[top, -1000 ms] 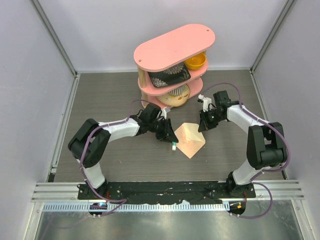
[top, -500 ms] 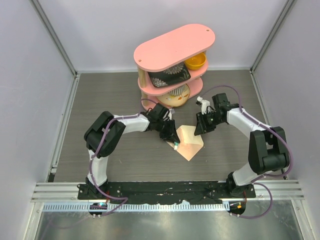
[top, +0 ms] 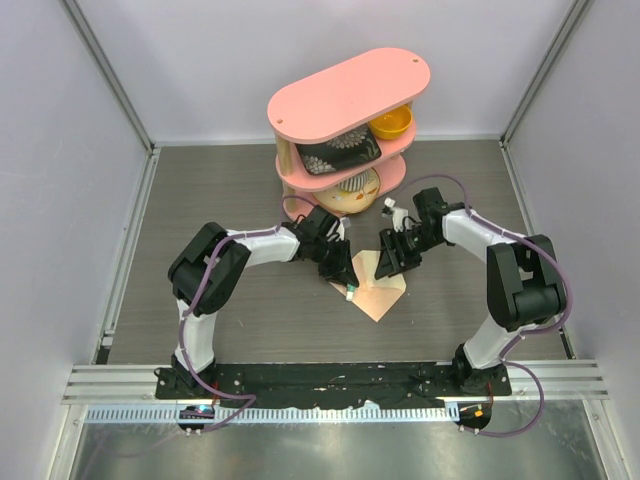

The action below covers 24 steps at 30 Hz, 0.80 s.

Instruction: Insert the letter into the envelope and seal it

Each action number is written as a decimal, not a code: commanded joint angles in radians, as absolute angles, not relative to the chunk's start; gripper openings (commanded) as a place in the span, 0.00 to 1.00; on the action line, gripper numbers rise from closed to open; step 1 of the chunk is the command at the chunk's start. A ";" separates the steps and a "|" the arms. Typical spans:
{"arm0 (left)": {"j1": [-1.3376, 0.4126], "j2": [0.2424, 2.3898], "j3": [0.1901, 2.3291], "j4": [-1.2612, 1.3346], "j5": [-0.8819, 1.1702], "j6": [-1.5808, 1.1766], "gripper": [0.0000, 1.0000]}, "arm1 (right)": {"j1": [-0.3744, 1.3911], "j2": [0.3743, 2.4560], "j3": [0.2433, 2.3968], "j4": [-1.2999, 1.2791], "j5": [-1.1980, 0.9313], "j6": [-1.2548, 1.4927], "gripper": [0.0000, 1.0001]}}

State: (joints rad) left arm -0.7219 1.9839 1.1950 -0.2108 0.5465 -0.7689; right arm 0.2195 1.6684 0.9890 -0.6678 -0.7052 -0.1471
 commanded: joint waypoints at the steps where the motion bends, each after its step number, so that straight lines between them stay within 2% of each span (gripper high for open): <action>1: -0.722 1.982 1.215 -0.256 0.532 -0.715 0.00 | 0.174 1.611 1.116 -0.706 -0.755 -0.167 0.60; 2: -0.721 1.985 1.219 -0.262 0.532 -0.706 0.00 | 0.160 1.612 1.135 -0.707 -0.736 -0.170 0.64; 6: -0.719 1.999 1.246 -0.320 0.522 -0.634 0.00 | 0.080 1.684 1.224 -0.701 -0.707 -0.187 0.64; 9: -0.716 2.002 1.253 -0.330 0.523 -0.615 0.00 | 0.051 1.744 1.249 -0.631 -0.623 -0.132 0.58; 10: -0.716 2.002 1.255 -0.330 0.523 -0.614 0.00 | 0.048 1.749 1.230 -0.600 -0.597 -0.111 0.49; 12: -0.716 2.005 1.258 -0.330 0.528 -0.612 0.00 | 0.048 1.755 1.209 -0.542 -0.545 -0.066 0.40; 13: -0.715 2.006 1.262 -0.330 0.528 -0.612 0.00 | 0.049 1.756 1.189 -0.529 -0.540 -0.057 0.31; 16: -0.716 2.008 1.269 -0.333 0.528 -0.611 0.00 | 0.078 1.778 1.160 -0.535 -0.505 -0.061 0.21; 24: -0.716 2.008 1.272 -0.336 0.523 -0.612 0.00 | 0.143 1.781 1.082 -0.600 -0.659 -0.078 0.19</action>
